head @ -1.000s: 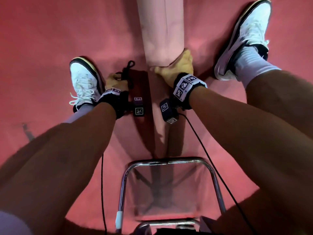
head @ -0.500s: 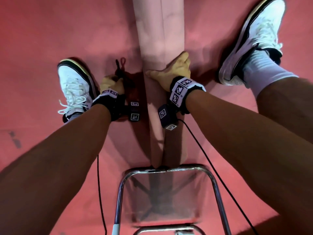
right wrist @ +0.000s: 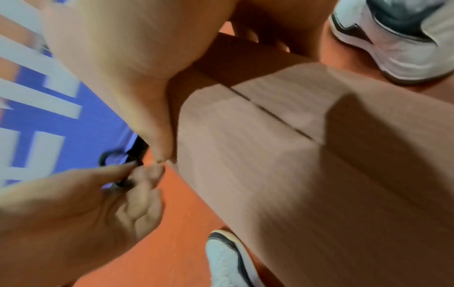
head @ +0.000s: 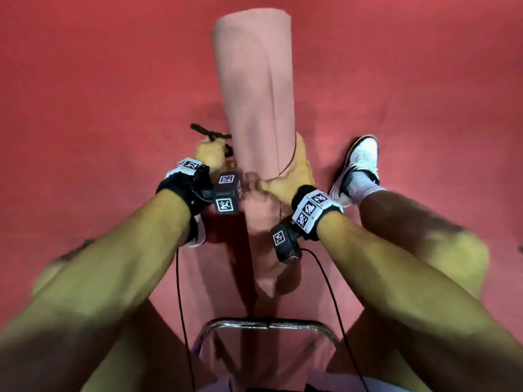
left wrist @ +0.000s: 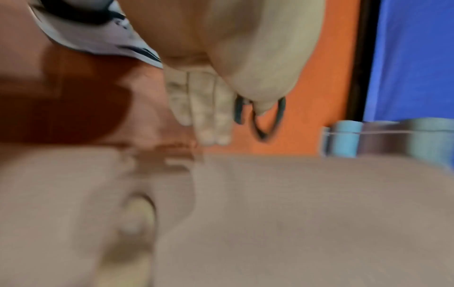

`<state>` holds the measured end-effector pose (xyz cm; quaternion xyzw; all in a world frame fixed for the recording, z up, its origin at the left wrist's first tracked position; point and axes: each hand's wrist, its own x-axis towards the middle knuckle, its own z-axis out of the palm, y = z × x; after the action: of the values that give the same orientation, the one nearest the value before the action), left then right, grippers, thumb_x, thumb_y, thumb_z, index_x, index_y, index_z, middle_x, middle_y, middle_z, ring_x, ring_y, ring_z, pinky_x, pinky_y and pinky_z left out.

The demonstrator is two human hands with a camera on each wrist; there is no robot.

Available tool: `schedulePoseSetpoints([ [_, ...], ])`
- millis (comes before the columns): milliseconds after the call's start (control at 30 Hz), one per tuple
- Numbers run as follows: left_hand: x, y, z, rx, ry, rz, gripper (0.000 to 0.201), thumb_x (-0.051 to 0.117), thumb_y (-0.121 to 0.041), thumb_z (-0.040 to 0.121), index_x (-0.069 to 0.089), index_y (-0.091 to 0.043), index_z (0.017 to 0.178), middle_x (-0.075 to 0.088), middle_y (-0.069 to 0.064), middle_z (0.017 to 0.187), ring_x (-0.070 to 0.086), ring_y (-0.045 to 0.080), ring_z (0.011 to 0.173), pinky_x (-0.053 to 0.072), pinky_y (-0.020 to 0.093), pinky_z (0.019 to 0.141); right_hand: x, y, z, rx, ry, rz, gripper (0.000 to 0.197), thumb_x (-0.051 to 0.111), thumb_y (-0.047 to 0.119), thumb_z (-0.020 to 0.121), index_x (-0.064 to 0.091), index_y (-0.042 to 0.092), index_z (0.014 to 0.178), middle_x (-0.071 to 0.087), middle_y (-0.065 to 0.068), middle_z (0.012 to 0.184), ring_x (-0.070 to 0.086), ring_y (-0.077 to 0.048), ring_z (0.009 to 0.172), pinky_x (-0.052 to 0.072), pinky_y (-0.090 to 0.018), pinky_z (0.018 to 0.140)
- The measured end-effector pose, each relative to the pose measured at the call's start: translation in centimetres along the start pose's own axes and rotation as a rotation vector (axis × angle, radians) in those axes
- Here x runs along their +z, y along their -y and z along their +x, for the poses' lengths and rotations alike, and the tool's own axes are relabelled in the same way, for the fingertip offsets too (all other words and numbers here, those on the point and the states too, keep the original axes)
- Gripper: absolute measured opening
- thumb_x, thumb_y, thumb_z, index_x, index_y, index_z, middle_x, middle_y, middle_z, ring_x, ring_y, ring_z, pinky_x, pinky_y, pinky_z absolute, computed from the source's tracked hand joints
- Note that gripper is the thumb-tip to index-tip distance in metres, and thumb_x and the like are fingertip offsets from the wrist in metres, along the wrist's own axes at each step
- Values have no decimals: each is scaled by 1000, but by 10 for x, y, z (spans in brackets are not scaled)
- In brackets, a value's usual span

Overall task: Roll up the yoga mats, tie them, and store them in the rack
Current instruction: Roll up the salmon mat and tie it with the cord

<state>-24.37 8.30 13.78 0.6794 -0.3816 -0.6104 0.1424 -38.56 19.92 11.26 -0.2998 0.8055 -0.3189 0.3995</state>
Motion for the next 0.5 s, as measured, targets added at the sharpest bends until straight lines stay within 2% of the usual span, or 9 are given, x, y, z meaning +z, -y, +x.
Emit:
schedulePoseSetpoints([
  [67, -1, -26, -37, 105, -46, -83, 27, 42, -11, 104, 56, -16, 82, 61, -8, 47, 63, 16, 53, 52, 25, 54, -20, 23, -27, -92, -54, 25, 134, 92, 49, 31, 24, 39, 146, 54, 4, 135, 57, -20, 120, 52, -41, 102],
  [133, -3, -43, -82, 183, -38, -164, 31, 41, -9, 103, 52, -15, 75, 58, 0, 59, 56, 17, 56, 48, 23, 49, -40, 40, -53, -193, -74, 63, 130, 95, 44, 35, 25, 34, 143, 53, 3, 133, 56, -20, 119, 52, -41, 102],
  [167, -6, -44, -98, 209, -13, -188, 30, 40, -10, 103, 53, -15, 76, 57, 1, 66, 55, 17, 59, 50, 25, 53, -47, 45, -63, -218, -65, 70, 128, 97, 45, 38, 23, 31, 143, 53, 2, 133, 56, -20, 118, 51, -40, 101],
  [233, -11, -41, -133, 251, 29, -191, 27, 41, -13, 102, 61, -16, 85, 63, 2, 75, 60, 19, 66, 55, 34, 64, -65, 56, -93, -247, -65, 61, 127, 98, 51, 44, 21, 27, 142, 55, -3, 134, 56, -23, 117, 50, -37, 99],
  [267, -15, -36, -146, 269, 44, -175, 26, 41, -15, 101, 65, -15, 91, 67, 3, 79, 64, 19, 68, 57, 38, 65, -72, 61, -107, -263, -60, 79, 126, 97, 54, 46, 21, 26, 143, 55, -3, 135, 56, -23, 118, 48, -36, 98],
  [333, -21, -25, -168, 290, 69, -134, 25, 42, -16, 102, 66, -15, 96, 69, 5, 83, 66, 20, 70, 60, 39, 57, -83, 67, -130, -305, -54, 122, 128, 96, 56, 47, 20, 28, 145, 54, 0, 136, 54, -21, 119, 46, -34, 98],
  [367, -23, -19, -179, 301, 73, -110, 25, 41, -14, 103, 64, -15, 94, 68, 6, 84, 66, 21, 71, 61, 38, 55, -87, 69, -141, -329, -44, 136, 129, 97, 55, 46, 20, 30, 147, 53, 4, 136, 53, -20, 120, 46, -34, 99],
  [433, -26, -5, -196, 326, 85, -85, 25, 39, -9, 104, 61, -13, 92, 68, 12, 90, 67, 25, 78, 62, 41, 63, -95, 66, -163, -361, -15, 135, 129, 99, 49, 48, 21, 30, 150, 51, 11, 133, 53, -19, 122, 45, -34, 99],
  [500, -26, 7, -213, 317, 109, -104, 26, 38, -11, 104, 64, -11, 101, 72, 15, 97, 70, 27, 84, 63, 47, 71, -101, 60, -179, -364, -7, 123, 126, 100, 41, 52, 23, 27, 150, 50, 11, 130, 53, -19, 122, 44, -32, 96],
])
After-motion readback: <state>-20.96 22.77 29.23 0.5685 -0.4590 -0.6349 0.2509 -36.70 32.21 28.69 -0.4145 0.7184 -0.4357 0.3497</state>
